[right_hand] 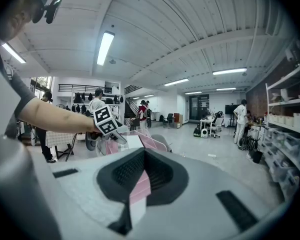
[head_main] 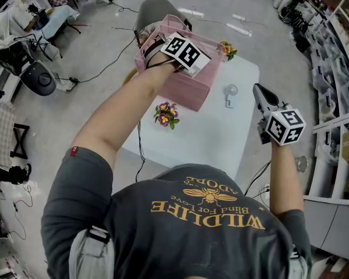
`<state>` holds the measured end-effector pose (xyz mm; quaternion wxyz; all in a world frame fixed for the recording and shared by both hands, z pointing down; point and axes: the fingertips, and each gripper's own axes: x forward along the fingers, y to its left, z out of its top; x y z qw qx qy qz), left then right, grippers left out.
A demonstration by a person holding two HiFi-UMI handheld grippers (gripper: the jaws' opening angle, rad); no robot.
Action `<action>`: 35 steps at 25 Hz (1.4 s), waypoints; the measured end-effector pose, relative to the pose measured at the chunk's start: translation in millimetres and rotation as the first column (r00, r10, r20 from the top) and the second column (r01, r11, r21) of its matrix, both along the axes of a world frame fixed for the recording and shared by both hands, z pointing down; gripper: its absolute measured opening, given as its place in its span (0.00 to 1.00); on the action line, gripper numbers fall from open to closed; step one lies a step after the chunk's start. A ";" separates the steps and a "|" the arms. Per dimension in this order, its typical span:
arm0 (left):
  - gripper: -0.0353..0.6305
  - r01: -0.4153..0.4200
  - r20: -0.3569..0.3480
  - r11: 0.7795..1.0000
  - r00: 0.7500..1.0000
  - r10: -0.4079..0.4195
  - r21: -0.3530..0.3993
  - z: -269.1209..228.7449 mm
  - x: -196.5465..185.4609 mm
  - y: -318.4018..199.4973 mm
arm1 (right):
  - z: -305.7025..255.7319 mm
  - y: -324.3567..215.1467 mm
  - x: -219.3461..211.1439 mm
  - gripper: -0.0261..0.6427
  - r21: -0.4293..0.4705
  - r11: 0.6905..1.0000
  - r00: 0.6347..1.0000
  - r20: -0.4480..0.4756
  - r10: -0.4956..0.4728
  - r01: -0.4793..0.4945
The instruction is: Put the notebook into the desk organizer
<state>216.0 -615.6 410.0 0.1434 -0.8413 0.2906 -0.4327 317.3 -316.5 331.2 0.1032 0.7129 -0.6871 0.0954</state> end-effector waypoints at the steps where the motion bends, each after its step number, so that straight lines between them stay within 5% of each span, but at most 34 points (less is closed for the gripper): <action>1: 0.81 0.000 0.005 1.000 1.000 0.000 0.014 -1.8 -0.4 -1.3 | -0.3 0.2 0.4 0.04 0.000 1.000 1.000 0.001 0.001 -0.001; 6: 0.83 -0.018 -0.034 0.999 0.999 0.019 0.026 -13.8 4.0 0.4 | -3.3 2.1 1.2 0.04 0.003 1.000 1.000 0.001 0.007 -0.007; 11: 0.82 -0.077 -0.165 0.994 0.984 0.064 -0.074 -26.7 13.2 18.7 | -5.4 3.8 0.3 0.04 0.014 1.000 1.000 0.001 0.011 -0.011; 15: 0.82 -0.163 -0.299 0.977 0.947 0.116 -0.138 -44.4 22.7 42.5 | -9.6 8.6 4.1 0.04 0.030 0.999 1.000 0.001 0.019 -0.019; 20: 0.78 -0.314 -0.480 0.934 0.854 0.200 -0.170 -80.7 30.5 88.2 | -21.6 19.9 8.8 0.04 0.066 0.997 0.999 -0.003 0.032 -0.032; 26: 0.51 -0.461 -0.649 0.875 0.713 0.267 -0.146 -119.1 34.4 153.3 | -37.2 52.1 19.9 0.04 0.112 0.992 0.998 -0.001 0.059 -0.058; 30: 0.39 -0.537 -0.732 0.831 0.622 0.277 -0.142 -133.3 36.5 200.9 | -47.5 86.1 34.2 0.04 0.144 0.987 0.997 0.001 0.077 -0.076; 35: 0.28 -0.599 -0.789 0.794 0.537 0.298 -0.108 -139.5 38.0 262.5 | -60.1 132.5 52.6 0.04 0.180 0.979 0.996 0.003 0.092 -0.091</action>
